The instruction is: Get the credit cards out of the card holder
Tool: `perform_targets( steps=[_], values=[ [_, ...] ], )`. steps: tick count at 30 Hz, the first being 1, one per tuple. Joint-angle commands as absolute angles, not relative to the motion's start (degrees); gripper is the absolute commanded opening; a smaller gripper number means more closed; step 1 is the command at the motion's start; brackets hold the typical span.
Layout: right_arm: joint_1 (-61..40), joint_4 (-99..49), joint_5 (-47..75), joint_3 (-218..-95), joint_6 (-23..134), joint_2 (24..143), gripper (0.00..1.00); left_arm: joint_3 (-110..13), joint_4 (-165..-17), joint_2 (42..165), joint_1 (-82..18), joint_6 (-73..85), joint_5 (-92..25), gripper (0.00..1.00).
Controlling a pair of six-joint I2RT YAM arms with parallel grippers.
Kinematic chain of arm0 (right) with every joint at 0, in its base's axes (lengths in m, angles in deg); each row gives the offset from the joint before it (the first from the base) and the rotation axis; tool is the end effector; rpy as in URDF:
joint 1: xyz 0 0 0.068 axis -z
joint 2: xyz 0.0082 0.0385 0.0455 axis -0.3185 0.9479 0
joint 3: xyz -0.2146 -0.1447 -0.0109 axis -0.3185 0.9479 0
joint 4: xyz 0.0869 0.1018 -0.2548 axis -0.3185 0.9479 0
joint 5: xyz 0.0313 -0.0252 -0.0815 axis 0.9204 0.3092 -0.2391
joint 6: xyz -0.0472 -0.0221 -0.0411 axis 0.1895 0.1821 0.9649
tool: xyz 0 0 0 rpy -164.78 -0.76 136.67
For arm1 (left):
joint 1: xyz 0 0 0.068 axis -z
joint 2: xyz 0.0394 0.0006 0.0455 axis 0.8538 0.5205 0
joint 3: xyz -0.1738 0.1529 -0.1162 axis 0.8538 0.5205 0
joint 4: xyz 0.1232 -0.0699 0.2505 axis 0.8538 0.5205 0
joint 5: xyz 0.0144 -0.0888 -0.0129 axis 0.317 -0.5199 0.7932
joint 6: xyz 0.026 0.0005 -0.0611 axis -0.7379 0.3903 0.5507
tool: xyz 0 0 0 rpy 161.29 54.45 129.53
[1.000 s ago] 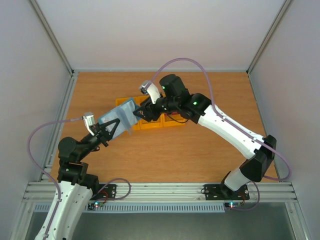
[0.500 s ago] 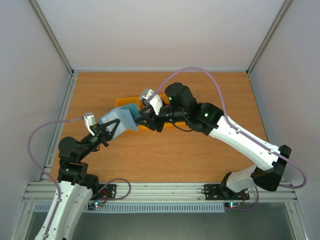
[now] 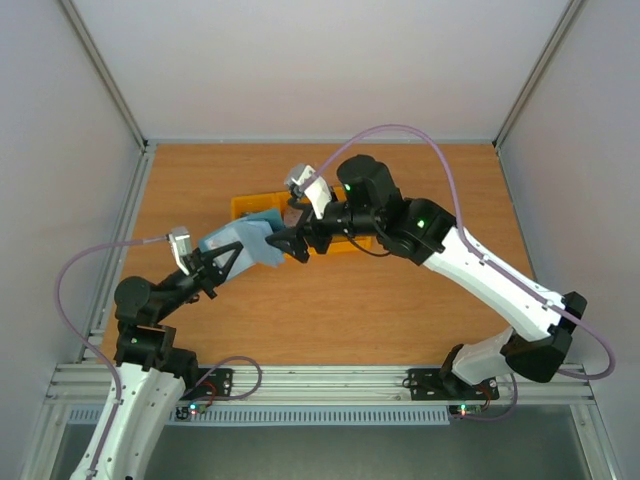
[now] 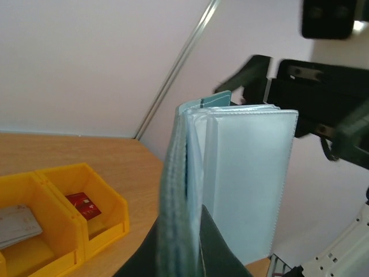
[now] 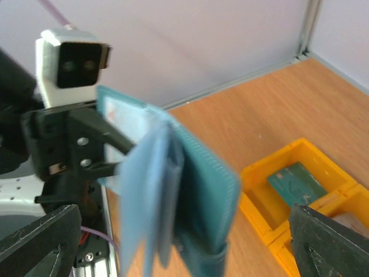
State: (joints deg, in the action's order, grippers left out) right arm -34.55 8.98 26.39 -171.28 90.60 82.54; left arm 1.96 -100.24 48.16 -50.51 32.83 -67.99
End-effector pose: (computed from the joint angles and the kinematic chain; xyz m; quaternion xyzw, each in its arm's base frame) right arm 0.1937 0.2882 0.4184 -0.6090 0.5664 0.2583 0.4915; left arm 0.1608 -0.0590 0.2909 0.1242 0.6359 -0.4946 0.5793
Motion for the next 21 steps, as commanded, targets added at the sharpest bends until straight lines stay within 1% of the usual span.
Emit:
perform_targets(
  steps=[1,5,8,9,10,11,15,16,18,19,20,21],
  values=[
    [-33.28,16.29,27.82,-178.41,89.01,88.77,0.98,2.56,-106.92,47.16,-50.28,30.59,-72.41,0.00],
    [-33.29,17.11,41.47,-179.45,91.20,91.74,0.98,2.00,-106.70,47.20,-50.21,30.84,-72.89,0.00],
    [-33.29,16.89,43.75,-179.32,91.69,92.53,0.98,2.04,-106.57,47.41,-50.21,30.96,-72.49,0.00],
    [-33.29,17.05,43.94,-179.49,91.68,92.88,0.95,2.11,-106.57,47.55,-50.24,31.04,-72.40,0.00],
    [-33.29,17.10,43.93,-179.41,91.68,93.09,0.87,2.16,-106.62,47.71,-50.26,31.06,-72.23,0.00],
    [-33.29,17.15,43.73,-179.43,91.67,93.34,0.74,2.13,-106.68,47.80,-50.20,31.14,-72.33,0.00],
    [-33.16,17.29,42.33,-179.00,91.63,93.15,0.12,1.88,-106.75,47.88,-50.23,31.46,-73.14,0.00],
    [-32.88,17.10,41.70,-178.79,91.45,92.80,0.02,1.90,-106.86,47.86,-50.24,31.53,-73.37,0.00],
    [-31.69,16.35,42.08,-177.65,91.19,91.65,0.01,1.99,-107.33,47.70,-50.24,32.00,-74.13,0.00],
    [-30.67,16.06,42.87,-177.03,90.95,90.94,0.01,2.03,-107.69,47.74,-50.23,32.18,-74.81,0.03],
    [-29.51,15.91,44.03,-176.46,90.71,90.22,0.01,2.03,-108.15,47.69,-50.25,32.34,-75.59,0.12],
    [-28.36,15.70,45.11,-175.74,90.37,89.38,0.01,2.10,-108.72,47.64,-50.22,32.44,-76.42,0.25]
  ],
)
